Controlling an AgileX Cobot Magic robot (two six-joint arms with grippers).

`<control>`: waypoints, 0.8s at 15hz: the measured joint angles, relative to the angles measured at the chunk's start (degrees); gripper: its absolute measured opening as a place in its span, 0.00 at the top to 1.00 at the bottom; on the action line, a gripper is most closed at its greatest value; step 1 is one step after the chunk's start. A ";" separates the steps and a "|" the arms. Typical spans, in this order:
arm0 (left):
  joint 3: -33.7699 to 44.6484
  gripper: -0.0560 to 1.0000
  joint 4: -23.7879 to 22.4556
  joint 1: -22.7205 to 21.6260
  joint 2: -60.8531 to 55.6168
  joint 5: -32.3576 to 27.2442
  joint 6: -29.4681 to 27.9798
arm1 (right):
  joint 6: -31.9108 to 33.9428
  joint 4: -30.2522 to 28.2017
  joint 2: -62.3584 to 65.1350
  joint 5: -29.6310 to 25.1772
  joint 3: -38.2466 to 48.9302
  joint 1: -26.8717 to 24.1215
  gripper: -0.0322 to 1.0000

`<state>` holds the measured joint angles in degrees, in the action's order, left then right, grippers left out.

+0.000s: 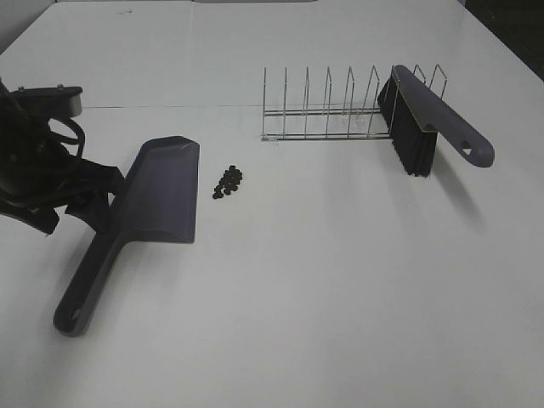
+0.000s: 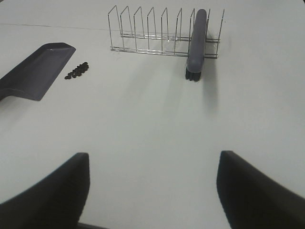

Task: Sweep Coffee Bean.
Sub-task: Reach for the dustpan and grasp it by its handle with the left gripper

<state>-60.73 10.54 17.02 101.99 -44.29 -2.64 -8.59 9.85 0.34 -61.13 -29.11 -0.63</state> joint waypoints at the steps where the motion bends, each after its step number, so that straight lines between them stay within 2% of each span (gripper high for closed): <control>1: 0.00 0.35 -1.09 0.86 1.20 0.06 -1.26 | 0.00 0.00 0.00 0.00 0.00 0.00 0.36; 4: 0.00 0.34 -1.89 2.52 5.04 1.66 -2.46 | 0.00 0.00 0.00 0.00 0.00 0.00 0.36; 12: -0.34 0.34 -2.69 2.64 13.06 6.25 -2.81 | 0.00 0.00 0.00 0.00 0.00 0.00 0.36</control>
<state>-61.08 7.85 19.65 115.05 -38.04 -5.44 -8.59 9.85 0.34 -61.13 -29.11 -0.63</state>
